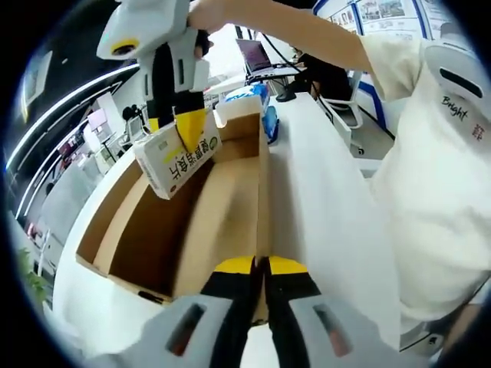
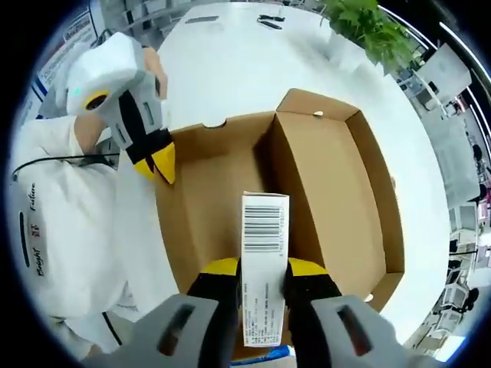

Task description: Operate the shoe box by opening the lid, removing the specified soft item, and placing it in the target area until the item is outside and the box remains undamaged.

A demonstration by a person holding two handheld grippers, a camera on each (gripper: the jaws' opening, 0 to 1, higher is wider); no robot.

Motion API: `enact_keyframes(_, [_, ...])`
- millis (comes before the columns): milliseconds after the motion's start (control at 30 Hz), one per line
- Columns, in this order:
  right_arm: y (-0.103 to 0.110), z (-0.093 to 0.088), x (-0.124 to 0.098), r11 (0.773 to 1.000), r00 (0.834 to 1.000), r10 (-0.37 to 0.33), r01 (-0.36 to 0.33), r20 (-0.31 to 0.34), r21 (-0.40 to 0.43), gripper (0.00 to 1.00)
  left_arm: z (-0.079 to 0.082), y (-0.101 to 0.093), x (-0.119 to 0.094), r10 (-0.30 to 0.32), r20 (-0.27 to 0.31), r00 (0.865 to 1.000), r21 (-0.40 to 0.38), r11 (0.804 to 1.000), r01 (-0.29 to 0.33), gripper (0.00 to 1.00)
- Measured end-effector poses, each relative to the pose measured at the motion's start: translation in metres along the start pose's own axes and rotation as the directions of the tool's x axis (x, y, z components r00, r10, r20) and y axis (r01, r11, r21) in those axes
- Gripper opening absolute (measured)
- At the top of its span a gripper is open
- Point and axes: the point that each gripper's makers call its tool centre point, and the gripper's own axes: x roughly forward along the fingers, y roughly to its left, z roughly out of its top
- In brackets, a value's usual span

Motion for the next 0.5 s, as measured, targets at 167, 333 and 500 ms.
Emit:
enact_keyframes(167, [0.013, -0.003, -0.010, 0.999, 0.999, 0.032, -0.032, 0.012, 0.001, 0.20, 0.000, -0.001, 0.000, 0.004, 0.001, 1.000, 0.004, 1.000, -0.004, 0.04])
enact_keyframes(333, [0.026, -0.006, -0.023, 0.987, 0.999, 0.031, -0.026, 0.023, -0.161, 0.20, 0.001, -0.003, 0.000, 0.006, 0.006, 1.000, 0.004, 1.000, -0.006, 0.04])
enact_keyframes(500, [0.043, -0.025, -0.025, 0.952, 0.997, 0.049, -0.063, -0.055, -0.299, 0.20, 0.001, -0.004, 0.001, 0.004, 0.004, 1.000, 0.002, 1.000, -0.004, 0.04])
